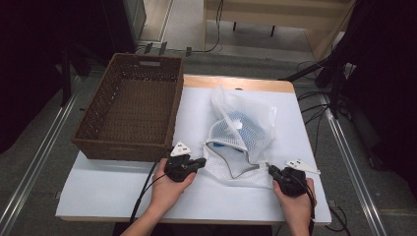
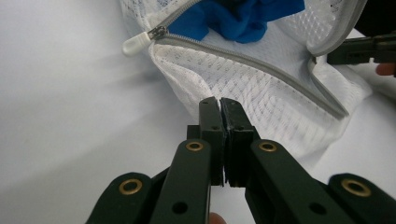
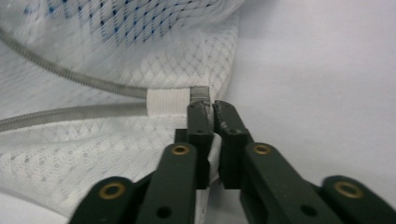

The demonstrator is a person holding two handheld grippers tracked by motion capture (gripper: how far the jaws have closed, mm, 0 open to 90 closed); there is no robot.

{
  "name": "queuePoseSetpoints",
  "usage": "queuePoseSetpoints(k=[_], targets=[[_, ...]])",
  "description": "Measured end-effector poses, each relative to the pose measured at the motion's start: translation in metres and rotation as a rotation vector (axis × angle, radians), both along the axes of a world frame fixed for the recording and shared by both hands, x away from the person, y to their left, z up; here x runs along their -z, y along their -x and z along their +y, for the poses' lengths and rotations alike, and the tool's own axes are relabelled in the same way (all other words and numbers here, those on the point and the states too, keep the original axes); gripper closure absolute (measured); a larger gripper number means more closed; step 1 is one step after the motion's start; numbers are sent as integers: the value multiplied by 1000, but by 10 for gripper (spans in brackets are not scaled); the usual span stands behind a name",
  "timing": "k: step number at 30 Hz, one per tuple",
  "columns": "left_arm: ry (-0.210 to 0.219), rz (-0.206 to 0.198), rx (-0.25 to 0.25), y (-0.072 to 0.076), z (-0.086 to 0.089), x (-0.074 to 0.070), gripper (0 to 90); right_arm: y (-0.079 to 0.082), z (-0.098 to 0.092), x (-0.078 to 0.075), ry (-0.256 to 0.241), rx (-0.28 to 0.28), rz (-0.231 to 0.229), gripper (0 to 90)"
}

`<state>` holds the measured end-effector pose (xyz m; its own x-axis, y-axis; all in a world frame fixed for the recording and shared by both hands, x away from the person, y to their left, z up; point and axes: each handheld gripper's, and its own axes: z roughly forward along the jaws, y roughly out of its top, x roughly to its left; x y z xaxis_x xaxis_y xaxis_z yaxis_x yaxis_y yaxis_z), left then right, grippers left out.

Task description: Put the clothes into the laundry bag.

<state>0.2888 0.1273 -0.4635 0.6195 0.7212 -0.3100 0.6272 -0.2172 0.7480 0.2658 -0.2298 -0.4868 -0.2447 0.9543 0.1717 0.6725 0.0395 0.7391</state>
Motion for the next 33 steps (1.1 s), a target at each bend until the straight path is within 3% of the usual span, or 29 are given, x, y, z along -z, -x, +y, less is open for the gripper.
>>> queuePoseSetpoints(k=[3,6,9,11,12,15,19,20,23,24,26,27,28,29,30,31,33], targets=[[-10,9,17,8,5,3,900,0,-10,-2,-1,22,-10,900],[-47,21,31,18,6,8,893,1,-18,-3,-3,37,-13,900],[-40,0,-42,21,11,4,726,1,-21,-2,-14,48,1,853],[-28,-15,-54,21,13,1,657,1,-23,-3,-28,52,-4,823],[-16,-43,-84,20,13,-5,621,2,-26,-7,-45,76,-40,742],[-4,-64,-112,17,10,-9,564,2,-28,-13,-73,91,-99,667],[-21,-106,-179,3,-10,-11,487,-3,-19,-16,-105,49,-143,574],[-23,-116,-191,0,-15,-11,465,-6,-16,-15,-103,35,-142,553],[1,-97,-211,-9,-24,-10,431,-12,-11,-14,-106,22,-134,538],[-3,-94,-218,-14,-28,-9,428,-19,-7,-11,-104,16,-117,492],[-31,-90,-231,-24,-34,-6,426,-23,-6,-9,-105,14,-99,480],[-58,-78,-250,-32,-36,0,417,-27,-2,-5,-79,18,-79,471],[-58,-78,-250,-32,-36,0,416,-27,-2,-5,-79,18,-79,471],[-77,-32,-249,-36,-35,6,422,-30,0,0,-45,8,-38,480],[-100,-13,-243,-37,-35,9,441,-31,1,1,-32,2,-20,495],[-125,-12,-236,-35,-35,12,448,-30,3,1,-14,-1,-23,539],[-136,-29,-234,-33,-35,12,469,-28,4,0,1,-10,-18,576]])
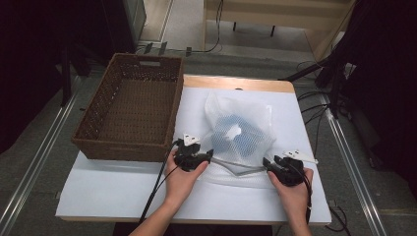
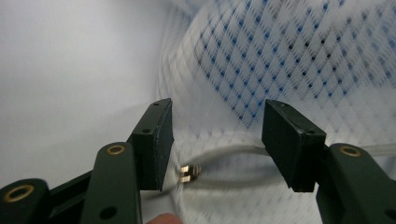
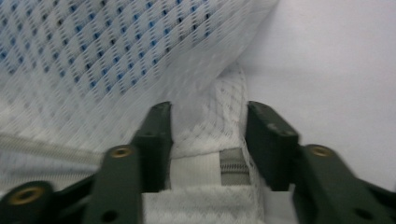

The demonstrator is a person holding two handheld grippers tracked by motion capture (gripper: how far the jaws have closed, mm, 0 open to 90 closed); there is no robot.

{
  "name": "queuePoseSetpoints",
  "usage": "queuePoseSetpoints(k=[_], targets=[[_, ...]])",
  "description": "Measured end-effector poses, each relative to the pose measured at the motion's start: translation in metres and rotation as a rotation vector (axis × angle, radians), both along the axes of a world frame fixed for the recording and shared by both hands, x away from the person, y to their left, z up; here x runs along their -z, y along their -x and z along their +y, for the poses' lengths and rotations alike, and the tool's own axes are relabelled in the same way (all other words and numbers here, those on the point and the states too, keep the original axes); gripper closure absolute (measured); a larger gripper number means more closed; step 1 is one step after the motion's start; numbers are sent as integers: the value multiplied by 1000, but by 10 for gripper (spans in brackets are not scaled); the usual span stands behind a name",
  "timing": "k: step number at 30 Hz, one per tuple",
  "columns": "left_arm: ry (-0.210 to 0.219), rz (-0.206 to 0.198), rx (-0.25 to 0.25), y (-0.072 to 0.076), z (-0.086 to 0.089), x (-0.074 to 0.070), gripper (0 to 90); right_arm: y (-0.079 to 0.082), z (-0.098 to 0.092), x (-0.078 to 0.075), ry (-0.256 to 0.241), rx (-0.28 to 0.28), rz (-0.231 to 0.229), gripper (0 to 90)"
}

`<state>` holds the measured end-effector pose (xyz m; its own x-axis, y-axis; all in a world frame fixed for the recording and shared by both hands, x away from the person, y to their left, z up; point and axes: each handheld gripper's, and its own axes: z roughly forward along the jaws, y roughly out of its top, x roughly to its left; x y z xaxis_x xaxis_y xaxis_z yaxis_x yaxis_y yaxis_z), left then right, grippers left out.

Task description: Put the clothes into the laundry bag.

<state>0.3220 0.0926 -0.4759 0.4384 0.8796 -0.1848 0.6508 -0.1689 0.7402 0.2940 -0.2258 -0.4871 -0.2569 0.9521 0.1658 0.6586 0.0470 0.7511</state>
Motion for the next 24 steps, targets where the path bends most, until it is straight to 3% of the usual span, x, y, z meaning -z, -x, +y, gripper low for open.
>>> queuePoseSetpoints(k=[1,2,4,5,8,9,12,13,14,16,19,21,22,24], targets=[[-29,-5,8,3,0,-1,489,3,2,0,42,-6,-9,669],[-48,-11,16,4,0,-1,536,4,1,0,53,-13,-9,731],[-55,-8,37,6,1,-1,741,4,-1,-1,44,-9,3,856],[-15,19,88,8,4,0,798,5,-4,-1,39,-12,-1,879],[3,30,112,11,9,0,869,6,-7,-2,41,-10,1,893],[0,26,114,12,11,0,874,6,-12,-1,62,13,1,897],[15,19,114,15,20,0,875,6,-19,0,51,27,2,898],[31,18,125,17,23,1,875,6,-23,0,18,31,8,899],[31,18,125,17,23,1,874,6,-23,0,18,31,8,899],[14,-12,140,20,22,0,868,7,-19,0,63,33,-6,899],[20,-57,143,25,24,-2,759,8,-20,1,50,29,-18,890],[14,-64,147,27,26,-2,700,11,-23,0,19,18,-48,841],[21,-83,179,32,30,-4,690,14,-24,0,5,16,-67,784],[15,-107,193,38,35,-6,636,17,-25,-2,-16,-4,-99,693]])
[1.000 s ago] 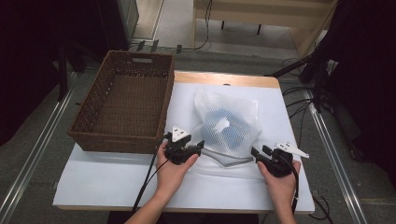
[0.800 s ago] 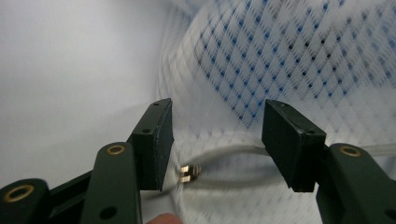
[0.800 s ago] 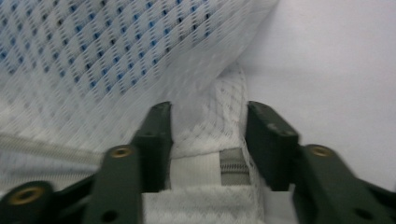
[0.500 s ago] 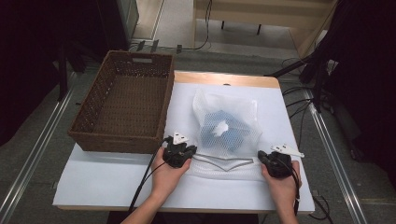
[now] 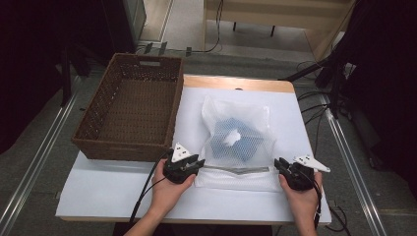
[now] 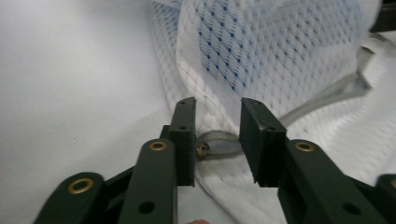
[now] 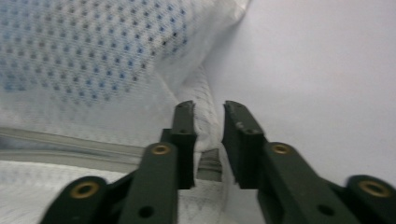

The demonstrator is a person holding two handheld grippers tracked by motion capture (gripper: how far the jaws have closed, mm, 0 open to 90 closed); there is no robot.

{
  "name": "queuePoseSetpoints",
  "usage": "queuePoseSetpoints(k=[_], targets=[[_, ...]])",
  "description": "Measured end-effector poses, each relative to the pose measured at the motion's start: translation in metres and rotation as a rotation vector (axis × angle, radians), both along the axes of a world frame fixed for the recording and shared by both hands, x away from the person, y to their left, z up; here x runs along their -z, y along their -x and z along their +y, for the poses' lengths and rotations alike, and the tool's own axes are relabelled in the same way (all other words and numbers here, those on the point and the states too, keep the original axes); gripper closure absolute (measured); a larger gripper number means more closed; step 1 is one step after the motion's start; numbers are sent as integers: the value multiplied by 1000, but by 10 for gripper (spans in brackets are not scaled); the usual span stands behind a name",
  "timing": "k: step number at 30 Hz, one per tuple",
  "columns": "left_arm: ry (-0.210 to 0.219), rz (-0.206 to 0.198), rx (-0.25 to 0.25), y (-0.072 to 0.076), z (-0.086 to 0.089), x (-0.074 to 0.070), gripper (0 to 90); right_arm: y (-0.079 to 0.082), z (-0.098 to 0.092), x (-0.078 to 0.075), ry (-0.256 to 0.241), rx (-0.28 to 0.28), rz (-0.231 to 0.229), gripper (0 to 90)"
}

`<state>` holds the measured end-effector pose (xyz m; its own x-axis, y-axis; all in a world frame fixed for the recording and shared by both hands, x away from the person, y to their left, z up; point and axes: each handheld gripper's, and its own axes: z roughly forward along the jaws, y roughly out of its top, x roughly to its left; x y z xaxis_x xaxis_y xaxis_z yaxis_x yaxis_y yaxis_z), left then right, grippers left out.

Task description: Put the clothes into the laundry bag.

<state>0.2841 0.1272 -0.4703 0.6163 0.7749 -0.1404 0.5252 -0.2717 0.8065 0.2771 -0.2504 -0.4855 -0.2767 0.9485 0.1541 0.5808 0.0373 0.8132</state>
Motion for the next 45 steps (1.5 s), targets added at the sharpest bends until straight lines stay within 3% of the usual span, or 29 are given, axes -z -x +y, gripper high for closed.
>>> queuePoseSetpoints(k=[2,6,11,16,19,23,28,31,32,45], targets=[[34,-7,21,5,5,-2,561,2,1,-1,-15,-31,-22,586],[61,-41,23,15,14,-5,425,6,1,-4,-37,-77,-57,434],[65,-57,15,23,23,-6,245,8,-1,-8,-66,-84,-74,323],[57,-48,-8,32,36,-6,112,10,-2,-8,-58,-135,-55,126],[61,-60,-23,35,45,-7,70,9,1,-6,-17,-117,-32,125],[73,-57,-21,38,55,-7,0,11,0,-8,-32,-140,-43,82],[75,-69,-15,42,66,-8,0,13,-4,-8,-51,-140,-52,77],[59,-74,-39,45,76,-8,0,14,-4,-9,-50,-141,-57,77],[62,-65,-73,45,85,-8,0,14,-4,-9,-49,-140,-58,76],[45,-100,-113,49,132,-15,0,13,-4,-7,-35,-144,-46,83]])
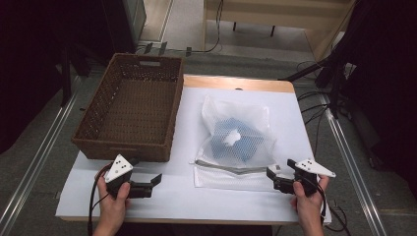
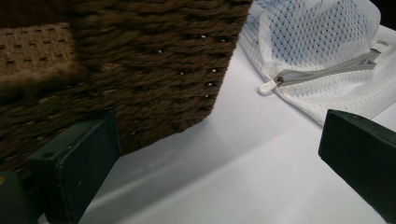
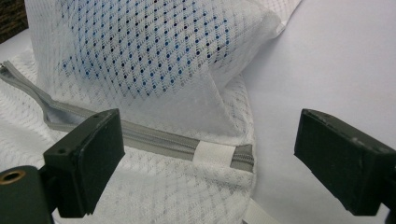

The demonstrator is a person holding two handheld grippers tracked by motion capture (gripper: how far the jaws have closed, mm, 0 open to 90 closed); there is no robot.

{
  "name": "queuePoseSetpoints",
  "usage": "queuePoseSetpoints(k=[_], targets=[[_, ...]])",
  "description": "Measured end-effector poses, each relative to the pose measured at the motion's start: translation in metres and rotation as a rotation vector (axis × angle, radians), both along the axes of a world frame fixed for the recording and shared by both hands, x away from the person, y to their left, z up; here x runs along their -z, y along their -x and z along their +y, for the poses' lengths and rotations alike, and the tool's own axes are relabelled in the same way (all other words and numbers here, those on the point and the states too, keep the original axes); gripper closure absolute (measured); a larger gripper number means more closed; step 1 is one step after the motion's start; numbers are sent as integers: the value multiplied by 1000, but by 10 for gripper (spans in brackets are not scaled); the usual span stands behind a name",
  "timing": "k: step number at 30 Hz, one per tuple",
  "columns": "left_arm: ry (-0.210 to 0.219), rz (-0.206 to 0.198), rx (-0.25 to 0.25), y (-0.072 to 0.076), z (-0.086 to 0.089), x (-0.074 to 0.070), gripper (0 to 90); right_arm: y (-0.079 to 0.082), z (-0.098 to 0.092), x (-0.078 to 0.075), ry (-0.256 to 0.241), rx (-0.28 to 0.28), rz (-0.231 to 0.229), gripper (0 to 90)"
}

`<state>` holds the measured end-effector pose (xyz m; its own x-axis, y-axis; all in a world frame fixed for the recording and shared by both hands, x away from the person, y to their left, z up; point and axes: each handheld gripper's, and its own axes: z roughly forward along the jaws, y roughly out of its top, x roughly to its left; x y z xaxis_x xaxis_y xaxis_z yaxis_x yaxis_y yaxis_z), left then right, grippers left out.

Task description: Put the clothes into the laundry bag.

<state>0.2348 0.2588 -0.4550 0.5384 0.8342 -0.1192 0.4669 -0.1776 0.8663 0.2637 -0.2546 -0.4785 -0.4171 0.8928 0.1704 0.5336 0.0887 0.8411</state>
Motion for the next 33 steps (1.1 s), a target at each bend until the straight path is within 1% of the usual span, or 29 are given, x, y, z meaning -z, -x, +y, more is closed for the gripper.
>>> queuePoseSetpoints(k=[2,6,7,8,9,10,11,13,15,16,18,19,20,21,22,23,24,26,27,28,29,30,33], targets=[[0,-2,-13,0,7,-1,0,0,0,0,4,-1,1,83],[-1,-11,-43,2,22,-2,0,1,-2,0,-3,3,4,85],[-1,-11,-43,2,22,-2,0,1,-2,0,-3,3,4,85],[6,-14,-63,3,29,-2,0,1,-3,0,-4,10,6,86],[10,-12,-80,4,32,-2,0,2,-4,0,-4,11,7,87],[10,-12,-80,4,32,-2,0,2,-5,0,-4,10,8,87],[13,-16,-96,5,39,-2,0,2,-6,0,-4,16,10,88],[24,-23,-115,7,45,-4,0,2,-10,0,-9,20,7,88],[29,-29,-121,7,48,-5,0,3,-13,-1,-13,27,5,88],[32,-36,-133,7,54,-6,0,3,-15,-1,-14,31,5,88],[34,-36,-141,7,57,-6,0,4,-18,-1,-22,34,4,89],[45,-34,-150,7,64,-5,0,4,-19,-1,-23,34,2,90],[51,-31,-159,7,68,-5,0,4,-21,-1,-28,36,5,90],[51,-31,-159,7,68,-5,0,4,-22,-1,-29,37,2,90],[59,-35,-166,6,73,-5,0,4,-23,-1,-33,40,2,90],[56,-36,-166,6,76,-5,0,4,-25,-1,-37,43,3,98],[56,-36,-166,6,76,-5,0,4,-26,-1,-42,48,4,138],[54,-38,-165,7,83,-6,0,4,-27,-1,-39,57,3,133],[54,-38,-165,7,83,-6,0,4,-27,-1,-39,57,3,133],[53,-34,-166,7,87,-6,0,5,-30,-2,-53,63,3,133],[53,-34,-166,7,87,-6,0,5,-30,-2,-53,63,3,133],[59,-32,-172,7,91,-6,0,5,-32,-2,-59,72,0,133],[61,-30,-180,7,96,-6,0,5,-34,-1,-63,79,2,132]])
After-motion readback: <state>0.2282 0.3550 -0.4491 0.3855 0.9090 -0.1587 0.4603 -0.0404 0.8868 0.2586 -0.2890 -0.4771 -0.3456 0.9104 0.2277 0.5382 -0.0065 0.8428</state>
